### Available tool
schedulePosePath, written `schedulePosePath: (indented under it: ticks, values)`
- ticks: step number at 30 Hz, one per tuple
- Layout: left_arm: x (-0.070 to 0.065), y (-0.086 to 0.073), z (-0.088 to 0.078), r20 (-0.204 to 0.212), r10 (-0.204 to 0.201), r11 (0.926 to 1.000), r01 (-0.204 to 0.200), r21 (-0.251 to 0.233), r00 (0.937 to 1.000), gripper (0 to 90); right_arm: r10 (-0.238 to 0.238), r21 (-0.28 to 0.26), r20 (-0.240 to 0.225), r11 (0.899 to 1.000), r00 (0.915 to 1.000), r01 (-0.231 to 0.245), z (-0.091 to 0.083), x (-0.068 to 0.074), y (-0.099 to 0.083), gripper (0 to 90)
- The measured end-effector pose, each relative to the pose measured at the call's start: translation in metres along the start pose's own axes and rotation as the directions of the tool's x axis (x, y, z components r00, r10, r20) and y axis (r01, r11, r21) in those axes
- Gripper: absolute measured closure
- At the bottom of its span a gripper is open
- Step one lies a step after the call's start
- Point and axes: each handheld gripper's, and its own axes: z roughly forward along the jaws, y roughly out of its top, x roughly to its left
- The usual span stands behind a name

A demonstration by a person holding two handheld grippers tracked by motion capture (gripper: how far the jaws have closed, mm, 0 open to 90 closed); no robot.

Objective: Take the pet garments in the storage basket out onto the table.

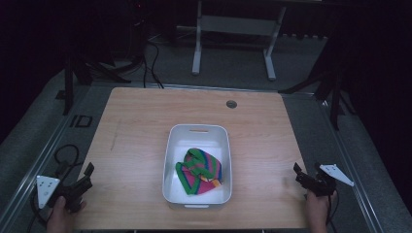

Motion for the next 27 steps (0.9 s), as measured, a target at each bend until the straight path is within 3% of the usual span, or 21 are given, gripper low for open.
schedulePosePath:
  ticks: [5,9,12,14,16,19,23,24,26,27]
  values:
    - [0.0,0.0,0.0,-0.002,0.0,1.0,0.0,0.0,1.0,14.8,-0.041,0.031,0.002,0.999,0.9991,0.041,0.003,0.005,0.001,15.0]
    - [0.0,0.0,0.0,-0.004,-0.005,1.0,0.005,-0.001,1.0,14.8,-0.027,0.03,-0.01,0.999,0.9996,0.028,0.003,0.003,0.001,14.8]
    - [0.001,0.0,0.0,-0.004,-0.008,1.0,0.008,-0.002,1.0,14.8,-0.017,0.052,-0.065,0.998,0.9977,0.02,0.004,0.0,0.002,13.5]
    - [0.001,0.0,0.0,-0.006,-0.011,0.9999,0.011,-0.001,0.9999,14.8,-0.022,0.055,-0.13,0.998,0.9913,0.029,0.005,-0.002,0.002,13.3]
    - [0.002,0.0,0.0,-0.007,-0.012,0.9999,0.012,0.002,0.9999,14.8,-0.054,0.101,-0.177,0.992,0.9827,0.073,0.007,-0.004,0.003,13.3]
    - [0.002,0.0,0.001,-0.005,-0.011,0.9999,0.011,0.003,0.9999,14.7,-0.059,0.138,-0.285,0.985,0.9569,0.102,0.01,-0.009,0.004,13.4]
    - [0.002,0.0,0.0,-0.005,-0.015,0.9999,0.015,0.001,0.9999,14.7,-0.095,0.189,-0.36,0.967,0.9282,0.172,0.014,-0.01,0.004,14.2]
    - [0.002,0.0,0.0,-0.004,-0.019,0.9998,0.019,0.0,0.9998,14.8,-0.096,0.202,-0.381,0.962,0.9194,0.185,0.016,-0.009,0.005,14.6]
    - [0.003,0.0,0.0,-0.004,-0.021,0.9998,0.021,-0.002,0.9998,14.7,-0.097,0.221,-0.437,0.952,0.894,0.212,0.018,-0.008,0.005,14.8]
    - [0.003,0.0,0.0,-0.004,-0.022,0.9998,0.022,-0.002,0.9998,14.8,-0.109,0.227,-0.448,0.946,0.8872,0.231,0.018,-0.007,0.006,14.8]
